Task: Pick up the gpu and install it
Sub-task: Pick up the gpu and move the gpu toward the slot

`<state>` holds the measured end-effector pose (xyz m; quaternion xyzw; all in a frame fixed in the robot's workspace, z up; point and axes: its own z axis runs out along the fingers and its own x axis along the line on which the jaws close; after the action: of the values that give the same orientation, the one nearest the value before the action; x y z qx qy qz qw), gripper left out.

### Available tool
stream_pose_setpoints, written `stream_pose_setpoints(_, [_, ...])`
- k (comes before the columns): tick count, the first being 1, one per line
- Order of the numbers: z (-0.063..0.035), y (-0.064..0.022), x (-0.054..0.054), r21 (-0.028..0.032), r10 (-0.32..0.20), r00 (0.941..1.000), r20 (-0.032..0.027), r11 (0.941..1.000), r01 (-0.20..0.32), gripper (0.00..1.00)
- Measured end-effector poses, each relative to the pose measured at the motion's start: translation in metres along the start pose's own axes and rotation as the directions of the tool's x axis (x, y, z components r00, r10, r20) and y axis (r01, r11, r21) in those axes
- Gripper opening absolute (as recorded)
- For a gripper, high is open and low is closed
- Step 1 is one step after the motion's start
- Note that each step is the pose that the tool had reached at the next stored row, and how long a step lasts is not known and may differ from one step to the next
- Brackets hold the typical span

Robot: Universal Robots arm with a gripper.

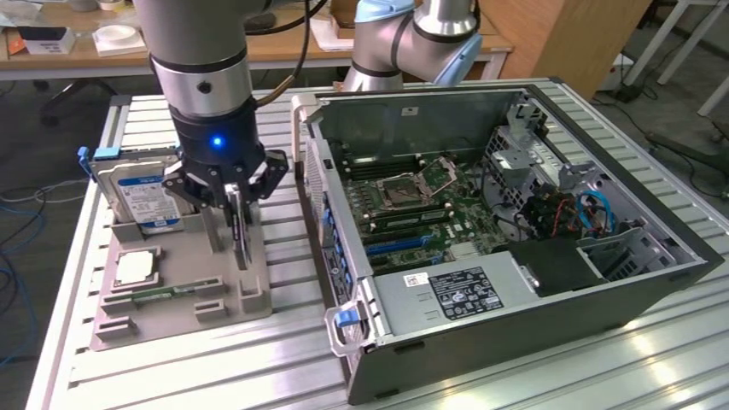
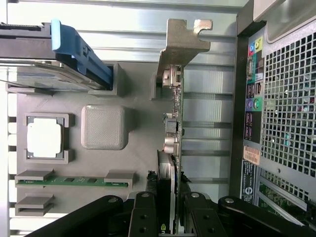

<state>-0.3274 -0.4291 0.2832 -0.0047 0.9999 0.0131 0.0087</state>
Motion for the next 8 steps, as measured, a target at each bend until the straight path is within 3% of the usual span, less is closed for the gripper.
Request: stream_pose_setpoints(8, [-0.002, 0.0001, 0.0, -0.0007, 0.0, 1.0, 0.0, 1.0, 0.0, 0.27])
